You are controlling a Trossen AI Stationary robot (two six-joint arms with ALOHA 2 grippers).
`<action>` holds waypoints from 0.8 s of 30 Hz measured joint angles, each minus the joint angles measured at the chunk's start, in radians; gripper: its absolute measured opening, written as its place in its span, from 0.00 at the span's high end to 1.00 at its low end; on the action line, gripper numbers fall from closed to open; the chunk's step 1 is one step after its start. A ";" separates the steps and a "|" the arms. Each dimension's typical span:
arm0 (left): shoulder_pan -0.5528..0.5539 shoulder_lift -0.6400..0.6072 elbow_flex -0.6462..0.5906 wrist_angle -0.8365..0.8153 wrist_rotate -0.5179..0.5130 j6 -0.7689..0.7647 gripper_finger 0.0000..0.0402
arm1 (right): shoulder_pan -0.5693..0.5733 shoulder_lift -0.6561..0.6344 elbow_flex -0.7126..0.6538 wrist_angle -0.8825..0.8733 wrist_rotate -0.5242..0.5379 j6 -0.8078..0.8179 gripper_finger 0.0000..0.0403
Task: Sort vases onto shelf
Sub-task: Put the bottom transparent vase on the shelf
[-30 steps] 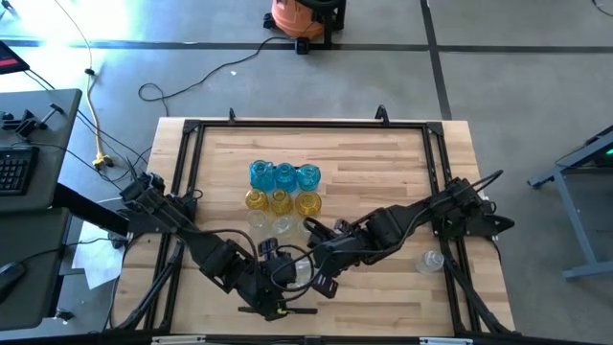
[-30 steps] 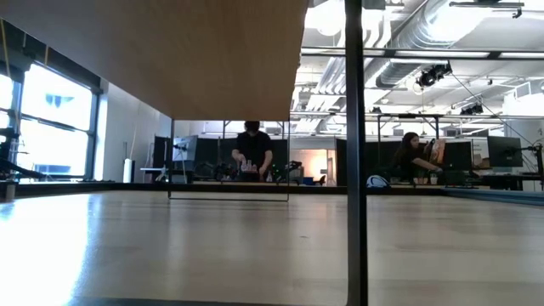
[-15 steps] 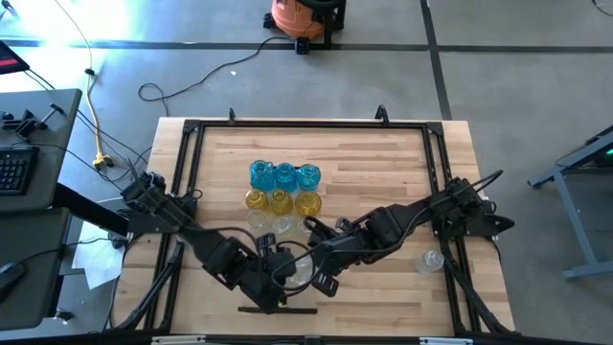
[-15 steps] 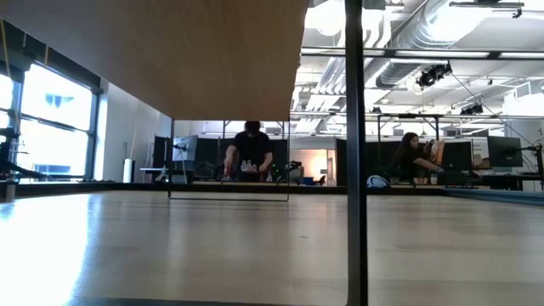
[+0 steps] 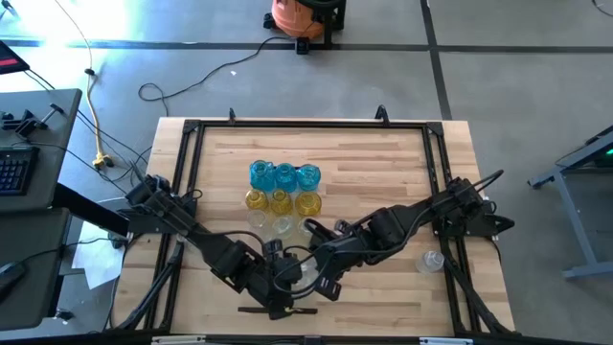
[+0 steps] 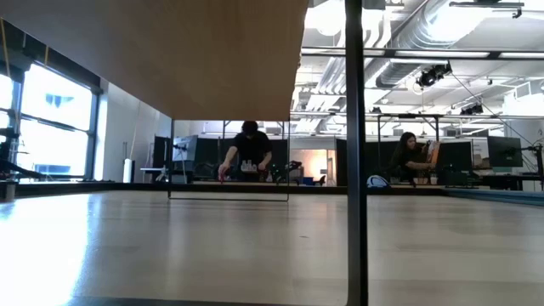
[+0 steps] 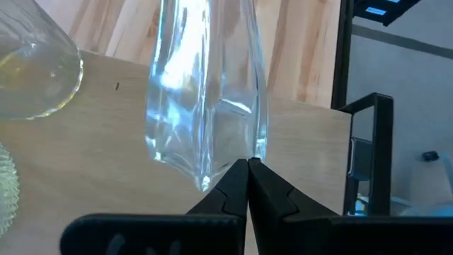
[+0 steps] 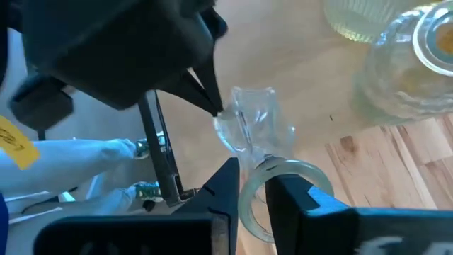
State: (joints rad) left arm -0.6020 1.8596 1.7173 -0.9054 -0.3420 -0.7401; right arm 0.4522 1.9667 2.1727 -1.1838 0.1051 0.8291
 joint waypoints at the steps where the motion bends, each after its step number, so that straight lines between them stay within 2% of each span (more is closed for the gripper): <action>1: 0.001 0.000 0.000 0.000 -0.002 0.003 1.00 | 0.000 0.000 0.000 0.006 0.001 -0.001 0.89; 9: 0.007 0.002 -0.002 0.005 -0.010 0.012 1.00 | -0.002 0.002 -0.002 0.097 0.022 -0.026 0.87; 15: 0.007 0.002 -0.002 0.003 -0.013 0.012 1.00 | -0.001 0.002 -0.001 0.084 0.001 -0.019 0.87; 24: -0.011 -0.012 -0.002 -0.010 0.019 0.009 1.00 | -0.001 0.002 -0.001 0.040 -0.013 0.003 0.94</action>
State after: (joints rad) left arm -0.6132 1.8474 1.7151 -0.9150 -0.3225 -0.7307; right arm 0.4509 1.9690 2.1715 -1.1438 0.0923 0.8326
